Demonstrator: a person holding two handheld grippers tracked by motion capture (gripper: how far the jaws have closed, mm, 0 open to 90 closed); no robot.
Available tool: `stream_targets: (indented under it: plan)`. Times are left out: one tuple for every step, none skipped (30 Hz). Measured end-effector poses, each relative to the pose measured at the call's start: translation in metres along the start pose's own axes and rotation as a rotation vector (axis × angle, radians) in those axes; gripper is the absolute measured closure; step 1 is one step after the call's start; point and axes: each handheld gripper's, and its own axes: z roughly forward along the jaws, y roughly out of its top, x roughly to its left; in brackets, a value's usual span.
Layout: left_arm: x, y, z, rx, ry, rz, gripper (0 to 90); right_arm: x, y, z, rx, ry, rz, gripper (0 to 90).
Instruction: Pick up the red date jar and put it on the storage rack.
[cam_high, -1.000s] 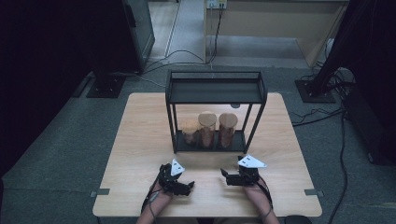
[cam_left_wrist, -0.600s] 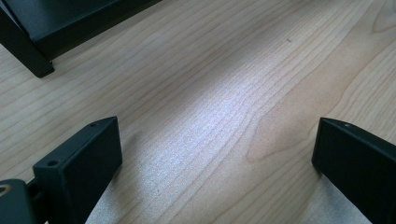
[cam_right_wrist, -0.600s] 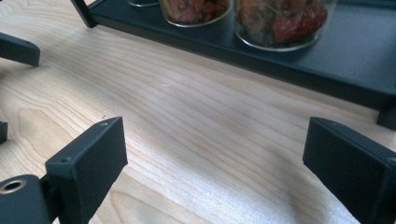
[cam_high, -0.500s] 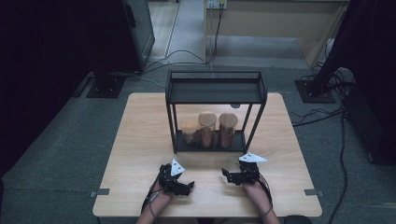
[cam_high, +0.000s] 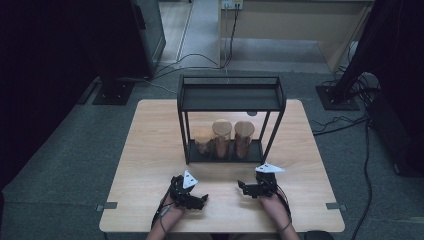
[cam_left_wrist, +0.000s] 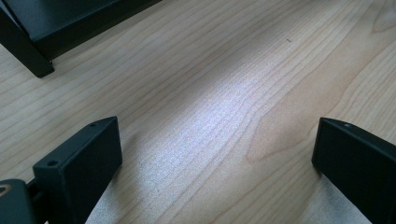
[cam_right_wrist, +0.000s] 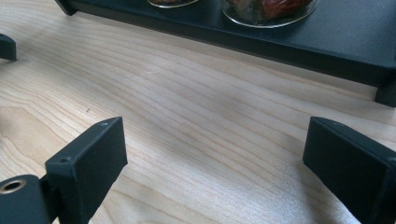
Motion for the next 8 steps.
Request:
stream_targets:
  plan:
    - [0.0000,0.0000,0.0000,0.000,0.000,0.000,1.5,-0.0001,0.0001,0.0000,0.000,0.001,-0.001,6.0]
    - [0.0000,0.0000,0.0000,0.000,0.000,0.000,1.5,-0.0002,0.0001,0.0000,0.000,0.001,-0.001,5.9]
    - [0.0000,0.0000,0.0000,0.000,0.000,0.000,1.6,-0.0003,0.0000,0.0000,0.000,0.002,-0.001,5.9]
    - [0.0000,0.0000,0.0000,0.000,0.000,0.000,1.6,-0.0004,0.0000,0.0000,0.000,0.002,-0.001,5.9]
    - [0.0000,0.0000,0.0000,0.000,0.000,0.000,1.6,-0.0003,0.0000,0.0000,0.000,0.002,-0.001,5.9]
    - [0.0000,0.0000,0.0000,0.000,0.000,0.000,1.5,-0.0001,0.0001,0.0001,0.000,0.001,-0.001,5.9]
    - [0.0000,0.0000,0.0000,0.000,0.000,0.000,1.6,0.0002,0.0002,0.0001,0.001,0.000,-0.002,6.0]
    - [0.0000,0.0000,0.0000,0.000,0.000,0.000,1.5,0.0005,0.0002,0.0001,0.001,-0.001,-0.002,5.9]
